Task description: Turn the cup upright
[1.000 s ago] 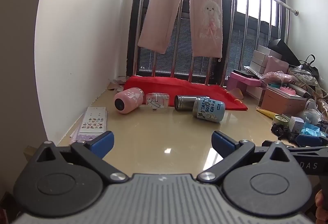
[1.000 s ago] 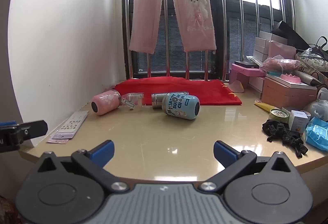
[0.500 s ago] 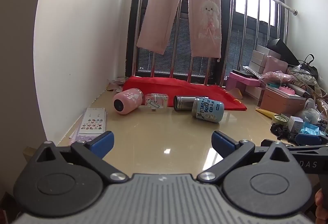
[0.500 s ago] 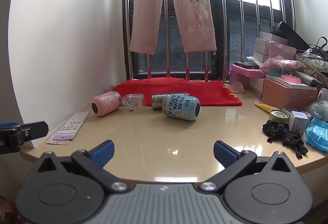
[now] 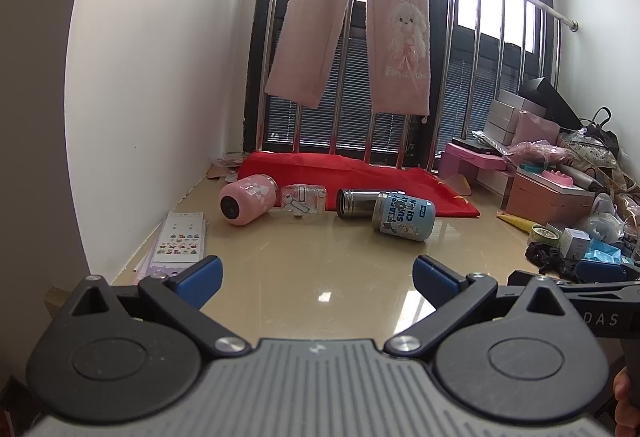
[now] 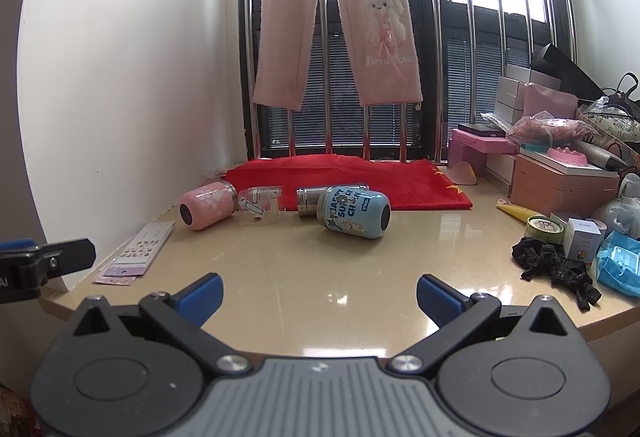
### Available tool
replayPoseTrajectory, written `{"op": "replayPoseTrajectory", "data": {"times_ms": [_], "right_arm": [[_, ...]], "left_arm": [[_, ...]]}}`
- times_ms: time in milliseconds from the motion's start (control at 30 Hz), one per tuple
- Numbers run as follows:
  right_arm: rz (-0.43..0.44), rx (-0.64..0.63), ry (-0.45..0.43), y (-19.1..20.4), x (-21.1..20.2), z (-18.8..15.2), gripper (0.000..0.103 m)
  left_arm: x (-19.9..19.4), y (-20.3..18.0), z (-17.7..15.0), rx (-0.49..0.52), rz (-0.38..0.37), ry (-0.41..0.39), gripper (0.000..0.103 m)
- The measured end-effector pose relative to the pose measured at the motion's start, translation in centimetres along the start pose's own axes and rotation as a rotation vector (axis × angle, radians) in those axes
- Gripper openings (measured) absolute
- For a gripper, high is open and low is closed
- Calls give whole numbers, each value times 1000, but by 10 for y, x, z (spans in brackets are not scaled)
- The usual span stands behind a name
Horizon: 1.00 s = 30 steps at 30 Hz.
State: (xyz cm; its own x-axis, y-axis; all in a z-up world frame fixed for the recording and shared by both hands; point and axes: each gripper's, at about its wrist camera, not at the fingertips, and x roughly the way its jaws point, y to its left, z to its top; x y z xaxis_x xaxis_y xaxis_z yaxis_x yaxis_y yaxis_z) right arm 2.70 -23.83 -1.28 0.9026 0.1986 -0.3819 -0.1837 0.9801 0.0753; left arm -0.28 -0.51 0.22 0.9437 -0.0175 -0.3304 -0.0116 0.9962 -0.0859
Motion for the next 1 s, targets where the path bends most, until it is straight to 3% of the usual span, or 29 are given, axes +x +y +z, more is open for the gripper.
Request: {"op": "replayPoseTrajectory", "data": {"times_ms": [1000], "right_arm": [[0, 1, -23, 2, -4, 1, 103]], "left_arm": [[-4, 2, 1, -2, -4, -10, 103]]}}
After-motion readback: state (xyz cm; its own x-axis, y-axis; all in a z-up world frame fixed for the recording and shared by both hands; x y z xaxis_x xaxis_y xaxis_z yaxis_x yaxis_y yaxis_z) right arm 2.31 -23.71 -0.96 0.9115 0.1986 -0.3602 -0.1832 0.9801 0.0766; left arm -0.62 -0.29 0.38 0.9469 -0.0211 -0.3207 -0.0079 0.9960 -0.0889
